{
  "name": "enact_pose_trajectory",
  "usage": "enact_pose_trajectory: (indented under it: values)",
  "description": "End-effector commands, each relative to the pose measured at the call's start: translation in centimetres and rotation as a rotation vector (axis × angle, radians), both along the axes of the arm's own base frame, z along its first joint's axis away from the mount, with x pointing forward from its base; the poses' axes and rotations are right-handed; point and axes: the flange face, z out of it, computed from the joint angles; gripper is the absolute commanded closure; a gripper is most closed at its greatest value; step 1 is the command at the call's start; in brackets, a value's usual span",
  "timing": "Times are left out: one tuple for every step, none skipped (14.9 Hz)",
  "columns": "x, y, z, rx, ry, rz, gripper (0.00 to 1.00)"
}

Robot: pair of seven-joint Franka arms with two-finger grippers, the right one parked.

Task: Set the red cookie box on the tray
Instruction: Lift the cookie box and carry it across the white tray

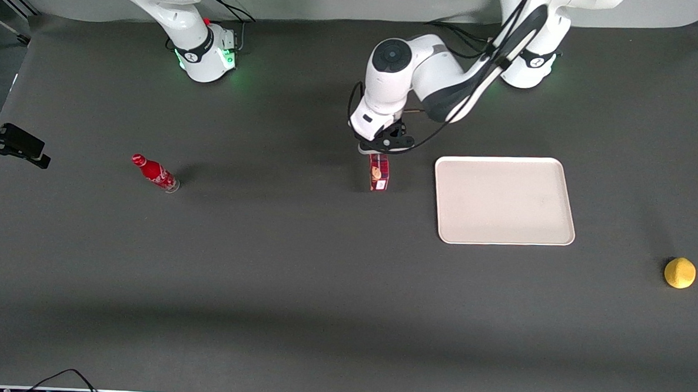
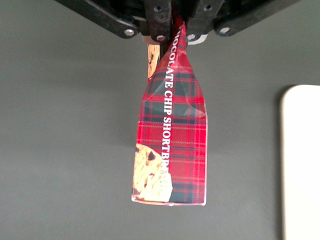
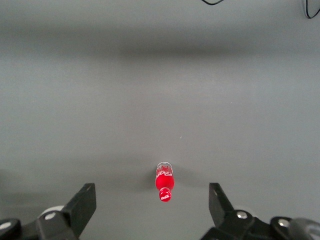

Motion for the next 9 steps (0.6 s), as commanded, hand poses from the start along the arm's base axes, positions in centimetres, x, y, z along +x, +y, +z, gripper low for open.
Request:
enact_pose_trajectory:
  values:
    - [4.3, 5.1, 8.3, 0.008, 0.029, -0.056, 1.00]
    - [6.3, 7.0, 10.0, 0.019, 0.043, -0.069, 1.00]
    - [8.1, 8.8, 11.3, 0.032, 0.055, -0.079, 1.00]
    - [9.7, 10.8, 12.6, 0.040, 0.063, -0.079, 1.00]
    - [11.1, 12.8, 14.1, 0.040, 0.064, -0.079, 1.00]
    - [12.3, 14.8, 15.3, 0.047, 0.059, -0.073, 1.00]
    - [13.2, 16.7, 16.6, 0.050, 0.049, -0.056, 1.00]
    - [14.3, 18.8, 17.4, 0.051, 0.038, -0.047, 1.00]
    - [15.1, 21.0, 18.1, 0.055, 0.036, -0.059, 1.00]
